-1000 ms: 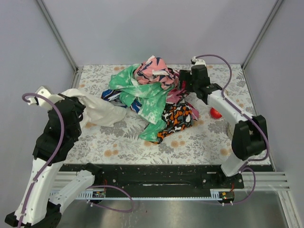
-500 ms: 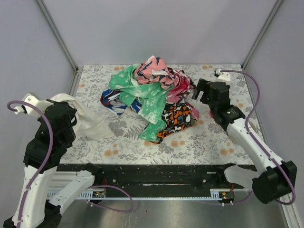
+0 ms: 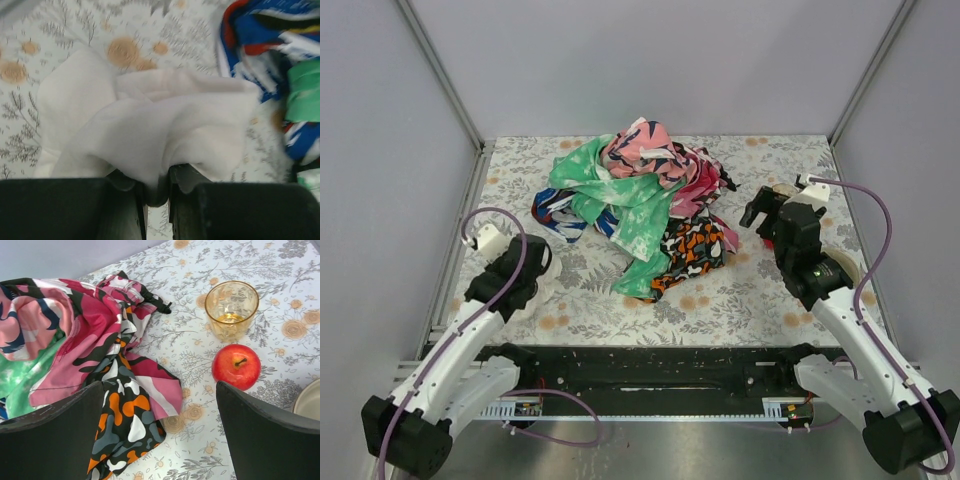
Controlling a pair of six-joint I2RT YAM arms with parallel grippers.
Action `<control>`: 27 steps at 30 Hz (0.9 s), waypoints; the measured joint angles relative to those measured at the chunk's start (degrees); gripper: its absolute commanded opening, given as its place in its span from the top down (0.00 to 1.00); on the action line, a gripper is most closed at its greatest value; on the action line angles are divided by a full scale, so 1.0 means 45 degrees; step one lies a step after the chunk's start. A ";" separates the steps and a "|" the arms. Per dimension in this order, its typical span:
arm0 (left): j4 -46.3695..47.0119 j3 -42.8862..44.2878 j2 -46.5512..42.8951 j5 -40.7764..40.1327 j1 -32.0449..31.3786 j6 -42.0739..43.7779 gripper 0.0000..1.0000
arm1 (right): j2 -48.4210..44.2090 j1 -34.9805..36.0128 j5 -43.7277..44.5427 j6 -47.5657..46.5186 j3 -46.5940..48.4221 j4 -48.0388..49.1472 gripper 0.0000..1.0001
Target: Pick out a specific cloth from the pile
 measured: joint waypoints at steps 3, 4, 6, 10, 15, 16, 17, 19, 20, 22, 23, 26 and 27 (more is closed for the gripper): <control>-0.0141 -0.1200 0.0427 0.0554 0.0087 -0.0821 0.84 | -0.0078 0.0000 0.0311 -0.0024 -0.0117 0.0005 0.00; -0.0199 -0.1394 0.0563 0.0607 0.0112 -0.1039 0.79 | -0.0078 0.0000 0.0369 -0.0053 -0.0126 0.0005 0.01; -0.0204 -0.1695 0.0874 0.0641 0.0170 -0.1433 0.62 | -0.0078 0.0000 0.0418 -0.0097 -0.0131 0.0005 0.00; -0.0219 -0.1991 0.1656 0.0714 0.0325 -0.1734 0.10 | -0.0078 0.0000 0.0549 -0.0107 -0.0131 0.0000 0.00; -0.0903 -0.1214 0.2166 0.1122 0.0389 -0.1447 0.01 | -0.0112 0.0000 0.0602 0.0053 -0.0141 -0.0253 0.00; -0.1137 -0.0816 0.2069 0.1229 0.0389 -0.1375 0.01 | -0.0126 0.0000 0.0602 0.0068 -0.0146 -0.0321 0.01; -0.1316 -0.0345 0.1889 0.1379 0.0389 -0.1253 0.01 | -0.0151 0.0000 0.0602 0.0107 -0.0151 -0.0403 0.01; -0.1486 0.0597 0.1268 0.1656 0.0389 -0.0942 0.01 | -0.0223 0.0000 0.0602 0.0151 -0.0151 -0.0622 0.01; -0.1579 0.1209 0.0743 0.1802 0.0389 -0.0772 0.01 | -0.0277 0.0000 0.0597 0.0155 -0.0151 -0.0724 0.01; -0.1632 0.2050 -0.0170 0.1933 0.0374 -0.0607 0.01 | -0.0403 0.0000 0.0588 0.0160 -0.0151 -0.0821 0.01; -0.1661 0.2472 -0.0695 0.1948 0.0379 -0.0529 0.01 | -0.0481 0.0000 0.0588 0.0160 -0.0151 -0.0884 0.01; -0.1768 0.3526 -0.2161 0.1948 0.0374 -0.0248 0.01 | -0.0748 0.0000 0.0583 0.0155 -0.0151 -0.1010 0.01; -0.1783 0.3774 -0.2545 0.1948 0.0379 -0.0146 0.01 | -0.0835 0.0000 0.0583 0.0155 -0.0151 -0.1044 0.01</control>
